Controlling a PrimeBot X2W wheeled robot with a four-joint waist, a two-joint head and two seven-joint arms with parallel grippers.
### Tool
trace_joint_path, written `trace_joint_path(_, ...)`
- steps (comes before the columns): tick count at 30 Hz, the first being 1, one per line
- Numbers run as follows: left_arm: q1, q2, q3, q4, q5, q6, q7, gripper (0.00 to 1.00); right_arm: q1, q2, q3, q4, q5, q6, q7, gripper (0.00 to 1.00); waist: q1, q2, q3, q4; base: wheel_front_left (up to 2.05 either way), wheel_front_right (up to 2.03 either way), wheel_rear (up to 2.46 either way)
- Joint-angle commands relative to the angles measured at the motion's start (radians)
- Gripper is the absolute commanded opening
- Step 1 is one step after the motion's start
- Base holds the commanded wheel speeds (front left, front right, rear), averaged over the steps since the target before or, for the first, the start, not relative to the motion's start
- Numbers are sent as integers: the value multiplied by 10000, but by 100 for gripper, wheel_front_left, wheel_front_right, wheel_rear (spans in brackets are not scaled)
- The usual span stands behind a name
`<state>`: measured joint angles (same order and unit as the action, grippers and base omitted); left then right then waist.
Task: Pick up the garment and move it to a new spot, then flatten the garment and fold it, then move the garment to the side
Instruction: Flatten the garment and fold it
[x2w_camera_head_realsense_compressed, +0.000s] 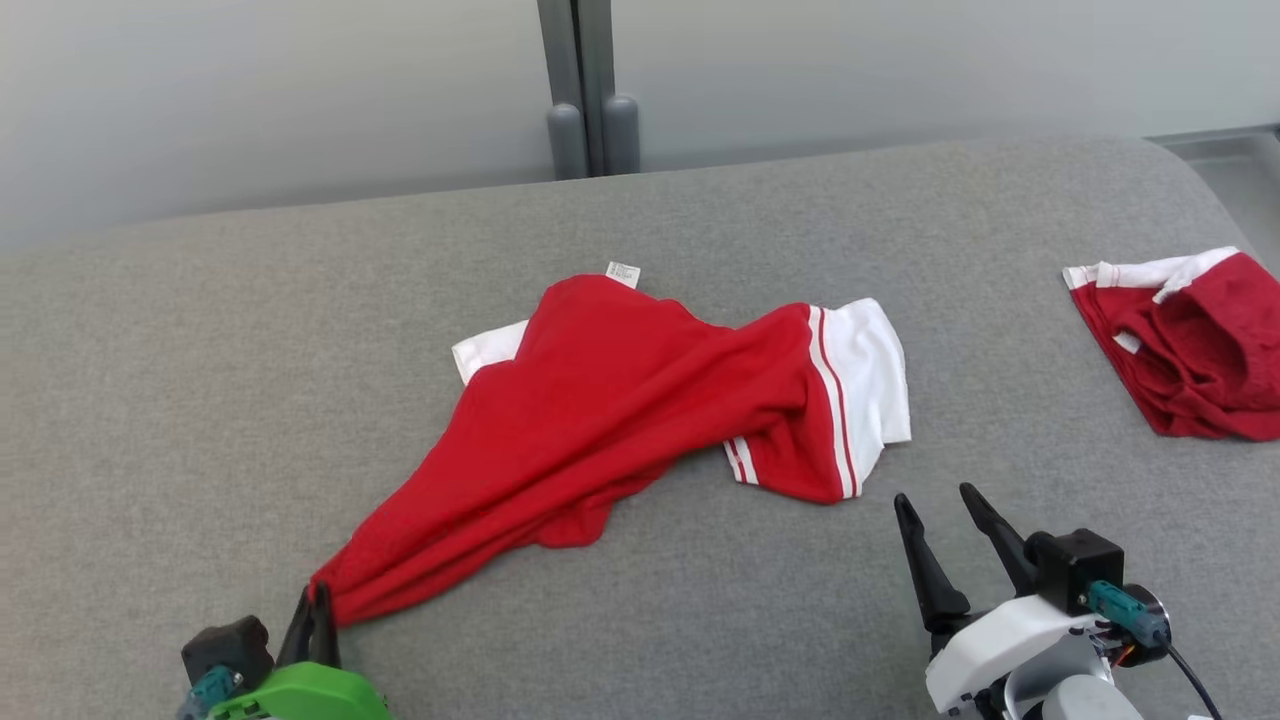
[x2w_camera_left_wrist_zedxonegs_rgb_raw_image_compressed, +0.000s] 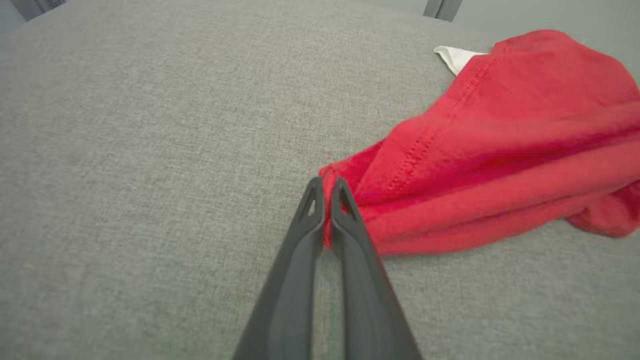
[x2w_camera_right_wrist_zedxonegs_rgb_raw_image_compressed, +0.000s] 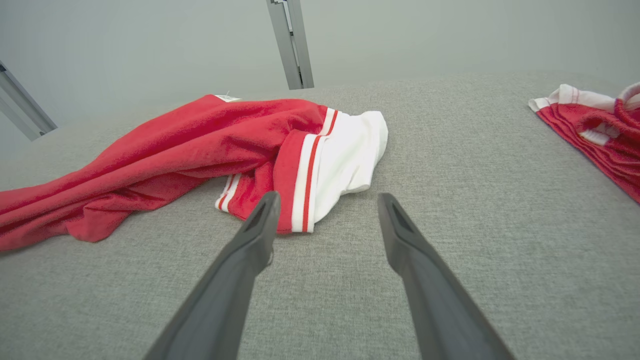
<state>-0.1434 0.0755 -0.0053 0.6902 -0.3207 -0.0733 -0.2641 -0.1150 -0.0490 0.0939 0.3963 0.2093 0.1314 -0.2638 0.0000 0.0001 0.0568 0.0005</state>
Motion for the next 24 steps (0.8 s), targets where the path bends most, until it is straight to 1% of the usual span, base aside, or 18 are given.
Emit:
trace_joint_path(1, 198, -53, 44, 166, -6, 2, 1, 0, 113, -40, -18, 30, -54, -16, -9, 100, 0, -1, -230, 244, 0, 0, 0)
trace_joint_path(2, 225, -84, 71, 253, -26, 30, 2, 0, 125, -40, -6, 29, -58, -16, -9, 100, 0, -1, -235, 259, 0, 0, 0)
trace_joint_path(3, 236, -106, 82, 362, -14, 56, 2, 7, 128, -40, 19, 38, -56, -16, -9, 100, 0, -1, -239, 269, 0, 0, 0)
trace_joint_path(4, 260, -130, 92, 426, 12, 45, 1, 33, 116, -40, 42, 47, -45, -16, -9, 100, 0, -1, -242, 272, 0, 0, 0)
trace_joint_path(5, 286, -144, 92, 457, 45, 44, 1, 75, 97, -41, 60, 52, -31, -16, -9, 100, 0, -1, -237, 273, 0, 0, 0)
trace_joint_path(6, 307, -162, 102, 468, 65, 39, 2, 100, 59, -41, 83, 55, -13, -16, -9, 100, 0, -1, -219, 273, 0, 0, 0)
trace_joint_path(9, 294, -195, 160, 149, 221, 56, 2, 100, -75, -40, 92, 61, -27, -16, -9, 100, 0, -1, -143, 295, 0, 0, 0)
trace_joint_path(15, 34, -229, 108, -648, 600, -115, 1, 100, -581, -41, -466, 305, -384, -16, -8, 100, 0, -1, 307, 435, 0, 0, 0)
trace_joint_path(19, -178, -234, -180, -996, 443, -231, 2, 100, -1200, -41, -899, 761, -872, -16, -8, 100, 0, -1, 649, 607, 0, 0, 0)
trace_joint_path(24, -448, -231, -523, -1269, 350, -299, 1, 100, -2041, -40, -1413, 1731, -1352, -16, -8, 100, 0, -1, 1040, 815, 0, 0, 0)
